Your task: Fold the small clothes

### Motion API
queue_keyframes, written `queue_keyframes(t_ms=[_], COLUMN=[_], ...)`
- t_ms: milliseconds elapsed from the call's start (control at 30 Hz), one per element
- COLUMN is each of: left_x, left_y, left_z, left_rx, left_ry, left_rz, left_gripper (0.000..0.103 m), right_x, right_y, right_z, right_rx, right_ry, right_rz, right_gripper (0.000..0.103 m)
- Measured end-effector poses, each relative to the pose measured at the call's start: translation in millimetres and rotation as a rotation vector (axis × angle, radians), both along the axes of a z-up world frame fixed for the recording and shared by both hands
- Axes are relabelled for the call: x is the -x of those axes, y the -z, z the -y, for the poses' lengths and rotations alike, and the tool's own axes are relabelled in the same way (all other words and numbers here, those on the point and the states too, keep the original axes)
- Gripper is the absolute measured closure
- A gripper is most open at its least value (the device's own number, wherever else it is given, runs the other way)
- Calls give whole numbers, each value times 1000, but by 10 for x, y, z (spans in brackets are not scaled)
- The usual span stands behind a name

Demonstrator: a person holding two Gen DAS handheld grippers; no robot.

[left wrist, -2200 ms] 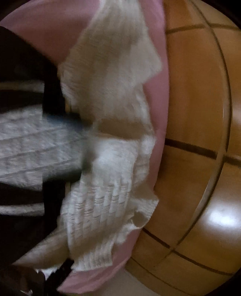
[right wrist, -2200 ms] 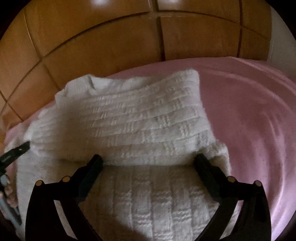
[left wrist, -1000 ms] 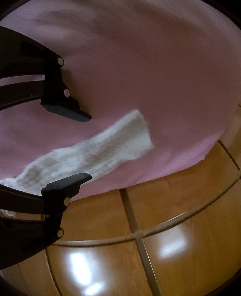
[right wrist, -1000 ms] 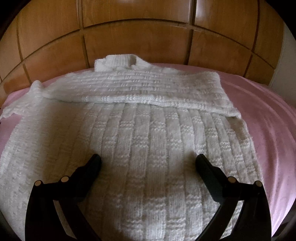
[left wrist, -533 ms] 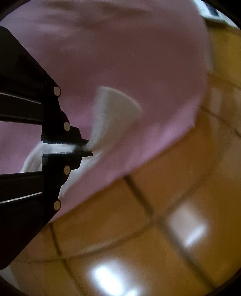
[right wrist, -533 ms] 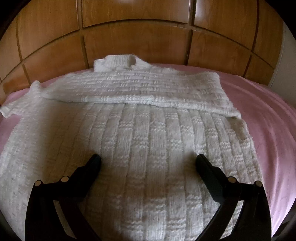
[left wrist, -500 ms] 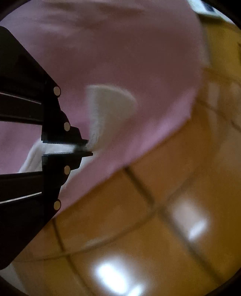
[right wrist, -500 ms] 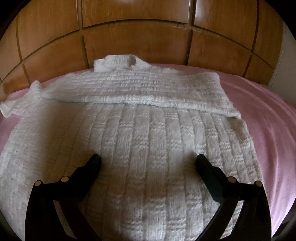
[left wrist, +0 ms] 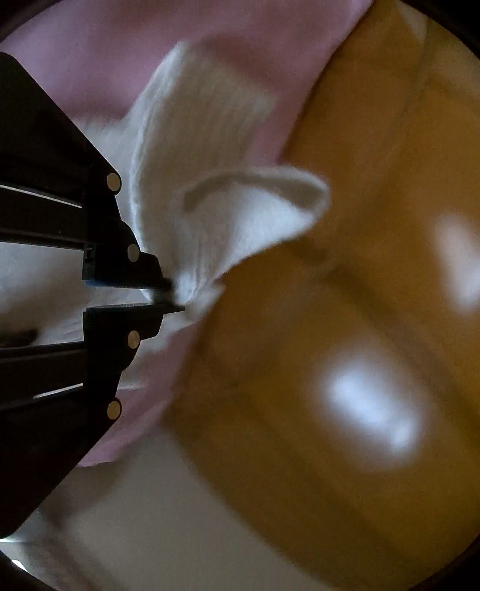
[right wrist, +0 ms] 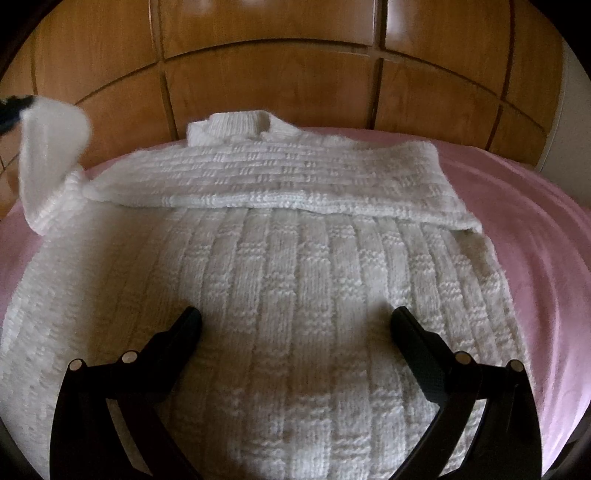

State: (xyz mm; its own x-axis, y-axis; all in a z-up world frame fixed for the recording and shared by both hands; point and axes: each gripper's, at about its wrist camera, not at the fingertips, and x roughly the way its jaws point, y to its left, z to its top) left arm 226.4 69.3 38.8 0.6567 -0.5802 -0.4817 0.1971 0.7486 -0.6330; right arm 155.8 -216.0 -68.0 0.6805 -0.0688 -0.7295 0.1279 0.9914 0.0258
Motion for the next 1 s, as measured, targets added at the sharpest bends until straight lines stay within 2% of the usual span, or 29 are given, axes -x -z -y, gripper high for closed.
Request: queue_keyframes(t_ms=[33, 67, 133, 167, 200, 233, 267, 400, 467, 567, 633, 700, 767, 867, 900, 933, 967, 1000], left_x=[11, 47, 113, 173, 239, 313, 417, 592, 643, 772, 794, 825, 853, 857, 858, 855, 839, 806], left_y=[95, 206, 357, 433, 483, 519, 555, 601, 688, 800, 928, 968, 974, 1005, 1012, 1017, 1014, 998], left_z=[209, 434, 691, 781, 819, 823, 795, 610, 443, 191, 94, 42, 61, 96, 89, 75, 49, 12], left_rx=[-51, -133, -247, -295, -314, -320, -321, -340, -342, -353, -338, -319, -336, -361, -357, -349, -329, -291], left_ry=[31, 49, 83, 96, 110, 118, 116, 96, 65, 8, -17, -30, -32, -29, -28, -26, -24, -19], left_rz=[-8, -9, -11, -12, -14, -15, -10, -21, -38, -65, -93, -87, -77, -71, -70, -71, -82, -104], left_gripper=[98, 97, 95, 84, 75, 58, 51, 51, 51, 51, 51, 51, 51, 51, 51, 50, 50, 49], right_x=[-1, -5, -10, -7, -4, -5, -7, -10, 32, 44, -39, -180, -357, -685, -747, -808, -862, -875], right_y=[-3, -4, -8, -9, -12, -15, -17, -46, -101, -213, -295, -347, -338, -243, -229, -227, -253, -295], right_z=[7, 22, 52, 59, 68, 81, 87, 102, 180, 323, 294, 174, 28, -272, -328, -371, -404, -419], right_rx=[-8, -21, -46, -56, -66, -77, -83, -108, -191, -400, -449, -481, -482, -398, -369, -340, -325, -319], right_ry=[1, 0, -3, -4, -4, -6, -7, -15, -16, -21, -44, -80, -130, -156, -156, -154, -155, -153], right_rz=[0, 0, 1, 3, 5, 7, 8, 8, 19, 35, 37, 22, -11, -76, -86, -94, -103, -109], right_gripper=[2, 2, 2, 2, 2, 2, 2, 2, 2, 19, 35, 37, 37, 44, 55, 72, 80, 94])
